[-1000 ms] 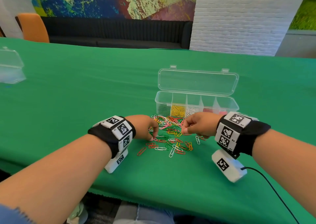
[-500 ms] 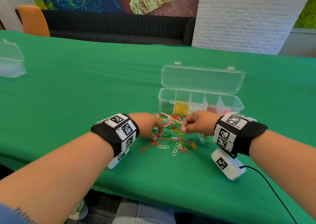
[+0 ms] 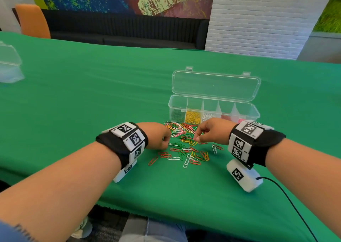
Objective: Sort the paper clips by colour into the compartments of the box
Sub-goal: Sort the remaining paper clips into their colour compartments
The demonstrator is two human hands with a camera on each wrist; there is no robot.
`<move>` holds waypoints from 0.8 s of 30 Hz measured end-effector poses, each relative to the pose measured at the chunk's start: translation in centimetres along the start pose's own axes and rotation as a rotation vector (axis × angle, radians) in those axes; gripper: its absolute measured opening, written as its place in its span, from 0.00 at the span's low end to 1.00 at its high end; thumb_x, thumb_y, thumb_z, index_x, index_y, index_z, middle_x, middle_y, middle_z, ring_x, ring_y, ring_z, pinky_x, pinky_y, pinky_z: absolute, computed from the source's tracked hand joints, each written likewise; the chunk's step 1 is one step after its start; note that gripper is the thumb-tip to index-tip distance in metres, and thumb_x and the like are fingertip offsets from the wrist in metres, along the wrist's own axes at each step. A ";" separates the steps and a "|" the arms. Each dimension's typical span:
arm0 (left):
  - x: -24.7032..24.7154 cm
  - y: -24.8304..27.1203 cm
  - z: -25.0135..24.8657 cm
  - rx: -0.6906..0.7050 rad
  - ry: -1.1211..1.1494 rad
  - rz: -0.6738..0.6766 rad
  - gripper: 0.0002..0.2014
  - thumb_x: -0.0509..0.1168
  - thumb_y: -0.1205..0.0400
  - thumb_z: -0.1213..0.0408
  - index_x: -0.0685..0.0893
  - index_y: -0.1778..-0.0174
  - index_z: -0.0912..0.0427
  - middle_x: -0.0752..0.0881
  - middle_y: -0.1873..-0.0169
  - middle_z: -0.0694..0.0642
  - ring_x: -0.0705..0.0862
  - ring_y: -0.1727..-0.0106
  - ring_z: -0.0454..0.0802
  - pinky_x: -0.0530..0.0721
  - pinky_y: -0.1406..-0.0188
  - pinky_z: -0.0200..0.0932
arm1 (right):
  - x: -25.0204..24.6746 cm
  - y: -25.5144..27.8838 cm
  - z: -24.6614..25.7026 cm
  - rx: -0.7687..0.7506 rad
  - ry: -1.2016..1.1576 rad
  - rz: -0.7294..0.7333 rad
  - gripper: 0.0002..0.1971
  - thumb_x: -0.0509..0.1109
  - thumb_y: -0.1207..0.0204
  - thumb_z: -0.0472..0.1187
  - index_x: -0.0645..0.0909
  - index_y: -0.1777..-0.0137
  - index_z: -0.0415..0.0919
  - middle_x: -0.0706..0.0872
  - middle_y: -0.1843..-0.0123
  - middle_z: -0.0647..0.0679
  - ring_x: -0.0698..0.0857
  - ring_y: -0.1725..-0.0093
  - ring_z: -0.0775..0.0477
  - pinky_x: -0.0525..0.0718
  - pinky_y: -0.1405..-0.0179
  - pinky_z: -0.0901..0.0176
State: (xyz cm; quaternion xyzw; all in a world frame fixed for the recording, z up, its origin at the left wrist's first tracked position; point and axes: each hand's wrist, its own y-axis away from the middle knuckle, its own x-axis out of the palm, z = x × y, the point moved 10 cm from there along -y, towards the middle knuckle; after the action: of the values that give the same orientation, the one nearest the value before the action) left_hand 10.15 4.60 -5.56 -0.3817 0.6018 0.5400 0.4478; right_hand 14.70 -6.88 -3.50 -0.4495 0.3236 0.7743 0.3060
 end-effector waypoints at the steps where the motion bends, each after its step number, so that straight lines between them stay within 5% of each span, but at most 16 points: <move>1: -0.1 0.0 0.2 -0.008 0.047 -0.011 0.05 0.57 0.17 0.60 0.76 0.56 0.54 0.76 0.64 0.49 0.75 0.61 0.50 0.72 0.63 0.39 | -0.1 -0.1 0.4 -0.011 0.016 -0.003 0.04 0.70 0.24 0.43 0.85 0.53 0.49 0.75 0.71 0.59 0.72 0.72 0.63 0.68 0.73 0.70; 5: -1.3 0.5 2.4 -0.104 0.284 -0.074 0.11 0.53 0.16 0.59 0.69 0.65 0.52 0.73 0.70 0.50 0.72 0.69 0.47 0.70 0.71 0.39 | -0.2 -1.4 2.8 -0.098 0.162 0.007 0.07 0.69 0.24 0.40 0.86 0.49 0.48 0.72 0.71 0.57 0.70 0.71 0.61 0.70 0.71 0.67; 10: -2.3 1.3 4.3 -0.161 0.571 -0.092 0.09 0.51 0.17 0.66 0.68 0.64 0.56 0.78 0.69 0.54 0.74 0.72 0.49 0.74 0.69 0.40 | 1.0 -3.6 5.2 -0.158 0.329 0.037 0.10 0.66 0.22 0.38 0.85 0.45 0.50 0.67 0.70 0.61 0.68 0.70 0.62 0.68 0.71 0.67; 16: -2.2 1.7 5.7 -0.174 0.931 -0.141 0.09 0.50 0.19 0.74 0.69 0.61 0.57 0.78 0.72 0.52 0.72 0.78 0.44 0.67 0.81 0.33 | 2.0 -5.1 5.7 -0.125 0.440 0.096 0.12 0.64 0.21 0.36 0.83 0.42 0.47 0.83 0.44 0.49 0.82 0.47 0.46 0.76 0.54 0.62; 21: -0.9 1.7 5.8 -0.221 1.101 -0.091 0.13 0.49 0.19 0.77 0.72 0.59 0.55 0.75 0.74 0.53 0.70 0.84 0.40 0.65 0.83 0.31 | 2.2 -5.8 5.8 -0.117 0.446 0.080 0.11 0.62 0.20 0.38 0.84 0.44 0.41 0.86 0.44 0.45 0.79 0.55 0.48 0.74 0.56 0.62; 24: -0.2 1.7 5.7 -0.251 1.103 -0.058 0.13 0.51 0.20 0.78 0.74 0.59 0.55 0.74 0.73 0.53 0.70 0.84 0.40 0.64 0.86 0.29 | 2.2 -6.1 5.7 -0.107 0.469 0.074 0.12 0.62 0.19 0.39 0.84 0.42 0.40 0.86 0.43 0.44 0.82 0.49 0.45 0.76 0.53 0.61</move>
State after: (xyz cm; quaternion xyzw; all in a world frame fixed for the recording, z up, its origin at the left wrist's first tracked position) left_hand 9.33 10.51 -4.89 -0.6741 0.6672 0.3153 0.0329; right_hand 15.64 1.58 -4.61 -0.6205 0.3605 0.6754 0.1698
